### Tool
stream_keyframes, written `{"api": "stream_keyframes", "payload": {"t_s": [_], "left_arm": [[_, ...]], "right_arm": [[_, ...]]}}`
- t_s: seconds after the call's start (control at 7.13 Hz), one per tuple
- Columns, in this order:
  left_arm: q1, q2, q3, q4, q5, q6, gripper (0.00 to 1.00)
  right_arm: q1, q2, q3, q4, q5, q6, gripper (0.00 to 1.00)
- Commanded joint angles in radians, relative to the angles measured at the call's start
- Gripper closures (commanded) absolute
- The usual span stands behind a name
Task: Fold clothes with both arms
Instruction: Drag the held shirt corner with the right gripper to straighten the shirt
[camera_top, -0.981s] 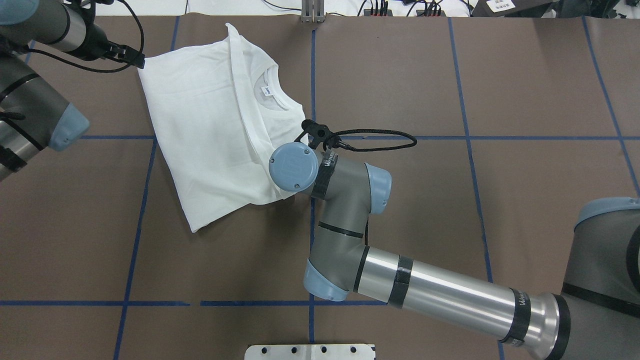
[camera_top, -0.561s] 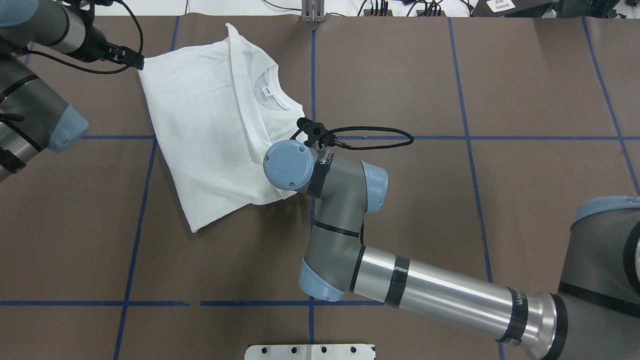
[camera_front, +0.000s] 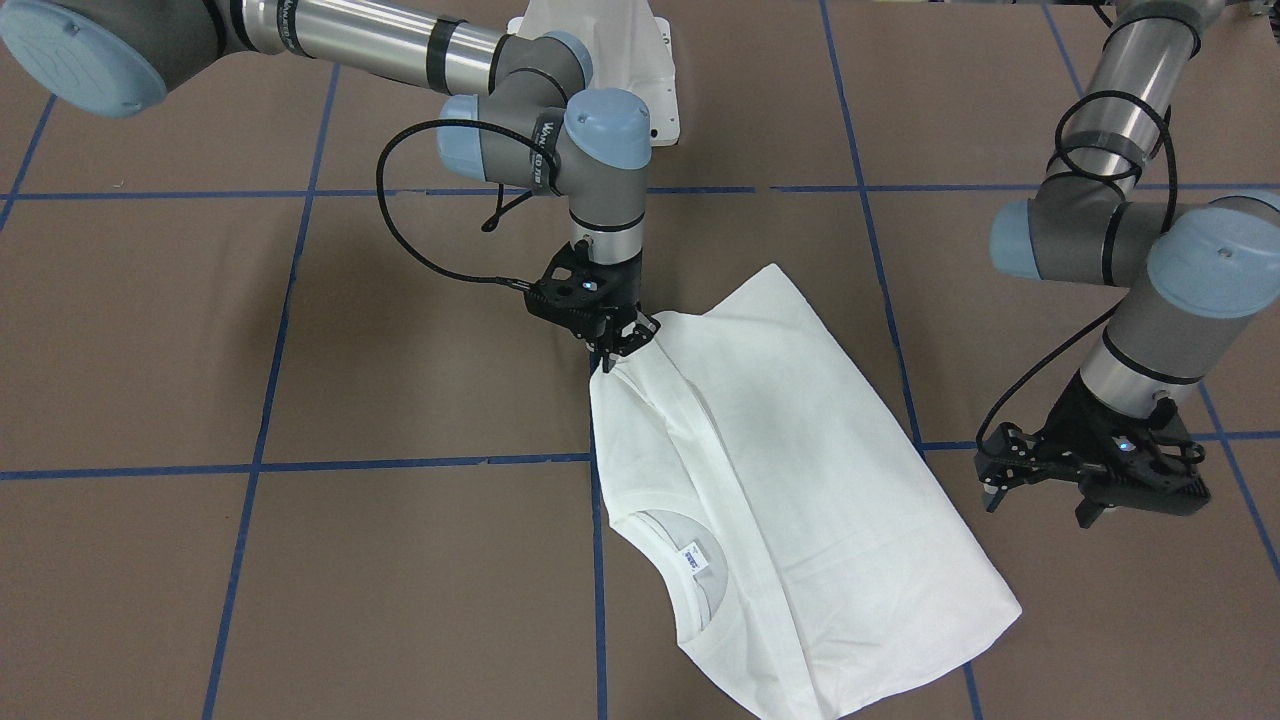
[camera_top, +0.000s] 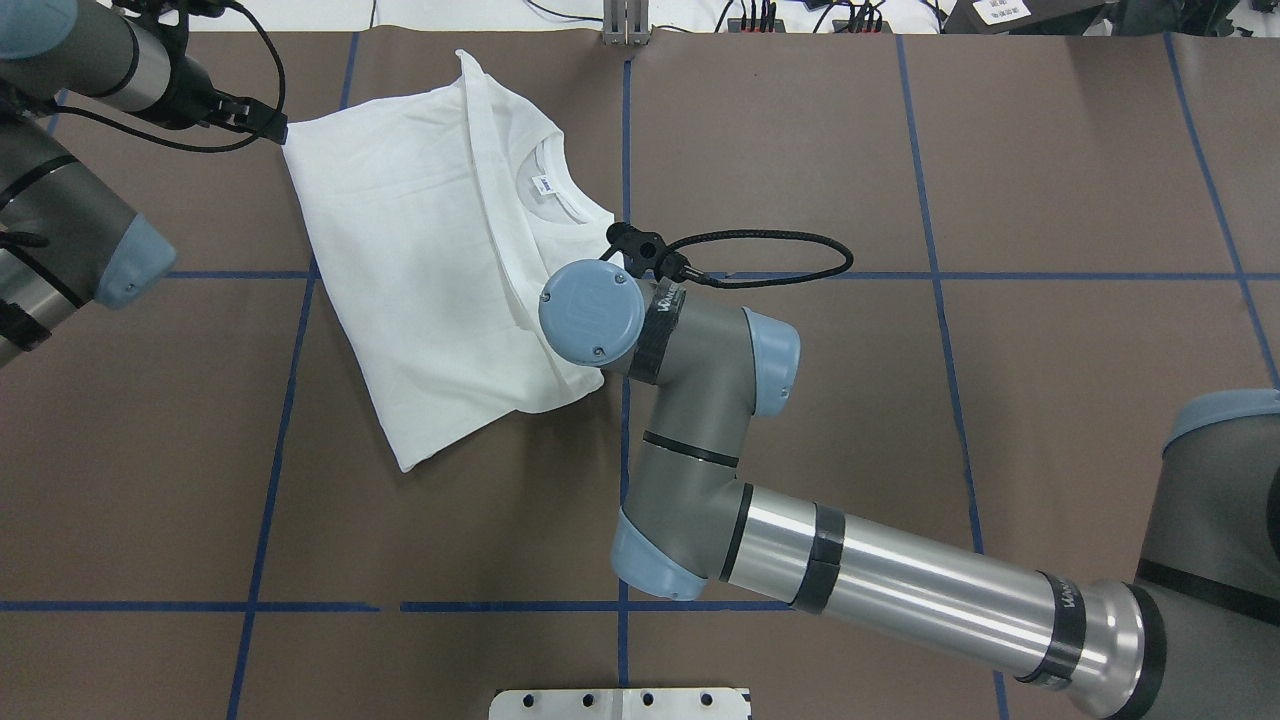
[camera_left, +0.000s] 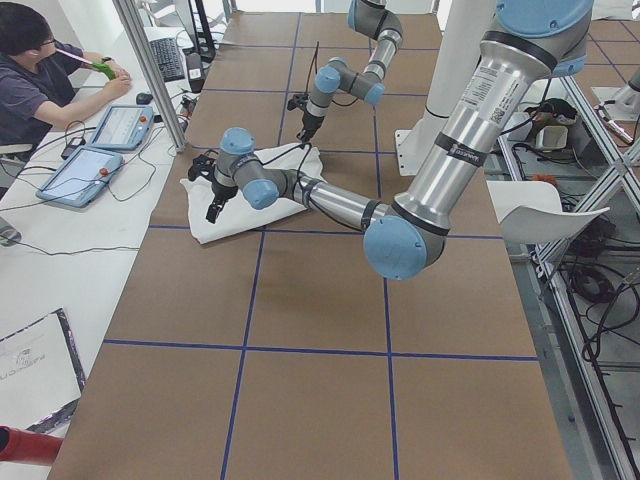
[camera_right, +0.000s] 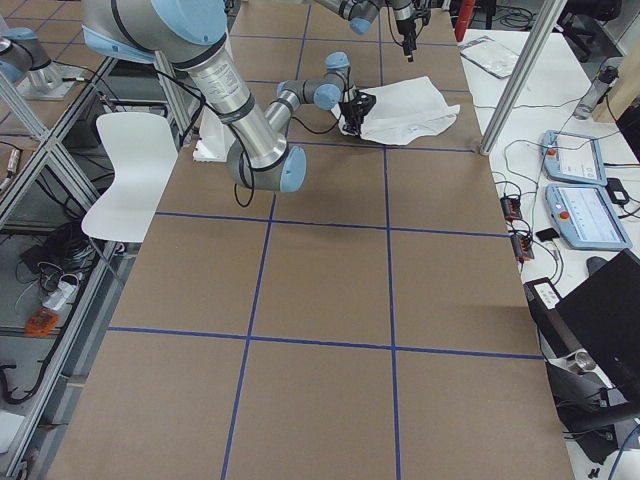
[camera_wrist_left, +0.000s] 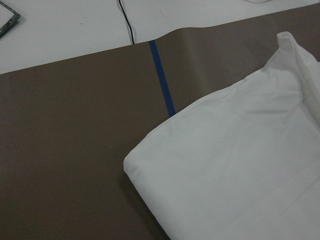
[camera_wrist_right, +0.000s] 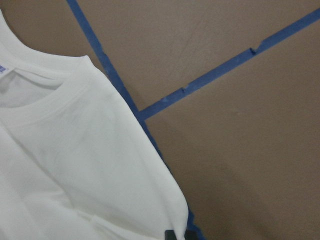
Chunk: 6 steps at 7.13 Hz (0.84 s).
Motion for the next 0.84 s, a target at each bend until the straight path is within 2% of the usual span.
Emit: {"api": "stream_keyframes", "payload": {"t_s": [0.0, 0.14, 0.42, 0.7], "left_arm": [[0.002, 0.001, 0.0, 0.0, -0.004, -0.002, 0.0], [0.002, -0.001, -0.003, -0.002, -0.006, 0.0, 0.0], [0.003, -0.001, -0.011, 0.0, -0.006, -0.002, 0.0], [0.006, 0.002, -0.02, 0.0, -0.007, -0.002, 0.0]], "right_arm": [[-0.019, -0.252, 0.328, -0.043, 0.002, -0.01, 1.0], [-0.066, -0.345, 0.439, -0.043, -0.009, -0.007, 1.0], [-0.151, -0.354, 0.482, -0.081, -0.072, 0.004, 1.0], [-0.2, -0.354, 0.525, -0.135, -0.084, 0.016, 1.0]]}}
